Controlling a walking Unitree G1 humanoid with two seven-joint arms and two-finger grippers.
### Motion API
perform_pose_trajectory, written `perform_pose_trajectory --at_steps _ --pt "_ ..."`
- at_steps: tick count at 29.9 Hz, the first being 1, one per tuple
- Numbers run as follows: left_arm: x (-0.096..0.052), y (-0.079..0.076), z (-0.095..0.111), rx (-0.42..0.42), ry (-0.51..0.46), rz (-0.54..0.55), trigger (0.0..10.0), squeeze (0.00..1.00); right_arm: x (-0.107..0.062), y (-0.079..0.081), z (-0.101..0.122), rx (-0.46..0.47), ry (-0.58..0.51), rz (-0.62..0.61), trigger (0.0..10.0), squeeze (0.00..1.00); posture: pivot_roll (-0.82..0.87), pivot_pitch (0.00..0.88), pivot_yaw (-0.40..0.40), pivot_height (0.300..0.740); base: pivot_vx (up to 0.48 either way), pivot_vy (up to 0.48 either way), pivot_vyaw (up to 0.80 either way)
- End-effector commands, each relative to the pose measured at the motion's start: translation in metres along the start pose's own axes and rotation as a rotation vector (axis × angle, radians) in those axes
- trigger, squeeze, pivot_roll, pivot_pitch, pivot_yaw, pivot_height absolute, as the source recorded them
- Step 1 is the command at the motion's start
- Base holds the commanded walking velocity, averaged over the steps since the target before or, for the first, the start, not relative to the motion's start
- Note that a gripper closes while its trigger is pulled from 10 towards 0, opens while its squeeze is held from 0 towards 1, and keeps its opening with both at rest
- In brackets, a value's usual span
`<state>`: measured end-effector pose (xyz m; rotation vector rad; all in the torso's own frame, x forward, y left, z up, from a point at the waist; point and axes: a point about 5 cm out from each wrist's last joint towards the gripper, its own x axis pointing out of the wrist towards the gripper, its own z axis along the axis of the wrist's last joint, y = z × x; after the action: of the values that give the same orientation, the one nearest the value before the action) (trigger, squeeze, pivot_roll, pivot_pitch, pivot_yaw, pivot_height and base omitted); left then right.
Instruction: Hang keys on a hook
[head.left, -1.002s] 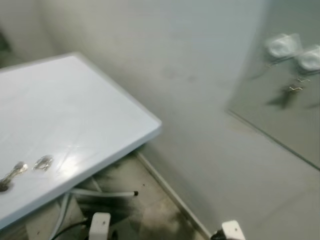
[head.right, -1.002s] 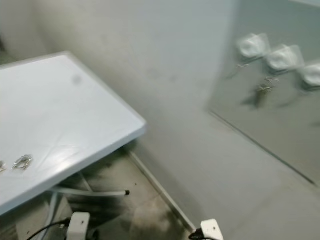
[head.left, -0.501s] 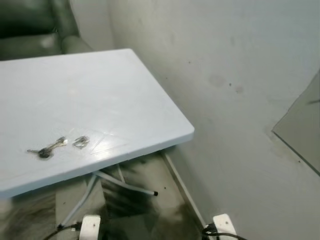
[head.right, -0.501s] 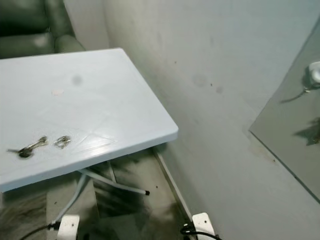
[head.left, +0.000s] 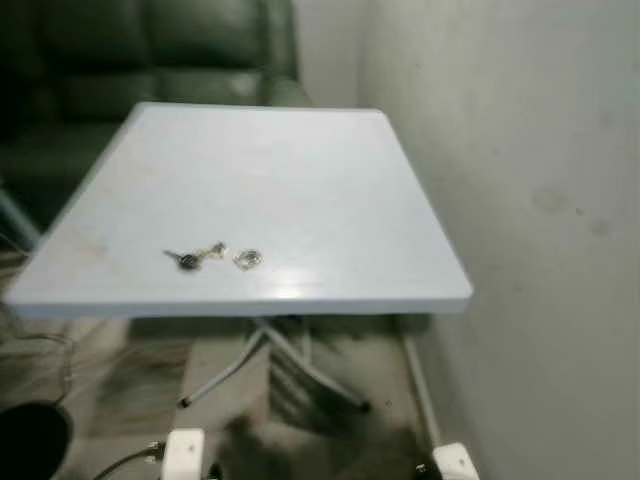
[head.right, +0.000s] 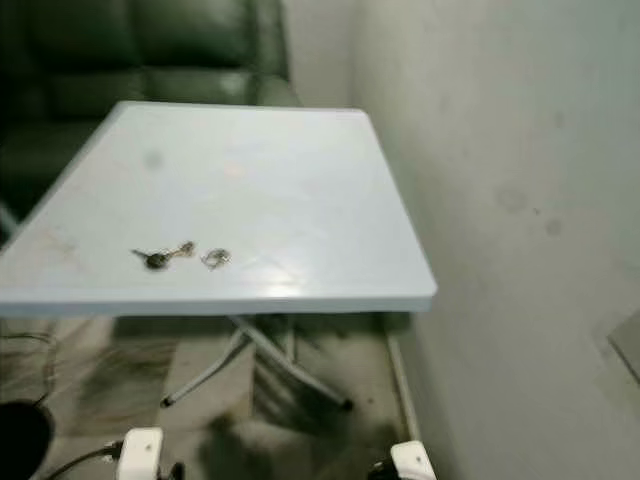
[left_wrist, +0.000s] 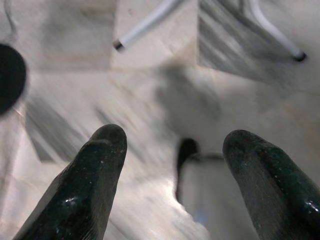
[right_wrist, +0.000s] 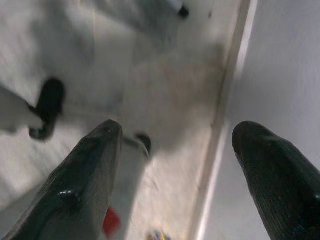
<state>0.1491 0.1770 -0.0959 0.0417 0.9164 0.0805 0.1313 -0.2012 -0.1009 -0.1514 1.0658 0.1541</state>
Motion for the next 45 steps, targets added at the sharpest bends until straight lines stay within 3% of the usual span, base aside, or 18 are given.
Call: perform_pose_trajectory --at_steps 1,9,22,45 --pt "-0.0003 0.0075 -0.0015 0.0 0.009 0.013 10.0 0.0 0.002 0.0001 0.0092 0.0 -0.022 -0.002 10.0 0.0 -0.04 0.0 -0.054 0.74 0.0 0.0 0.8" --pt "-0.0003 0.0073 -0.0013 -0.006 0.009 0.013 10.0 0.0 0.0015 -0.0009 0.0073 0.007 -0.017 -0.007 10.0 0.0 -0.04 0.0 -0.054 0.74 0.0 0.0 0.73" --pt "-0.0002 0.0072 -0.0013 -0.039 0.011 0.013 10.0 0.0 0.0012 0.002 0.0029 0.053 -0.007 -0.011 10.0 0.0 -0.04 0.0 -0.049 0.74 0.0 0.0 0.0" --pt "-0.0005 0.0106 -0.0035 -0.095 0.025 0.033 10.0 0.0 0.0007 0.0014 0.0003 0.065 0.002 -0.012 10.0 0.0 -0.04 0.0 -0.05 0.74 0.0 0.39 0.0"
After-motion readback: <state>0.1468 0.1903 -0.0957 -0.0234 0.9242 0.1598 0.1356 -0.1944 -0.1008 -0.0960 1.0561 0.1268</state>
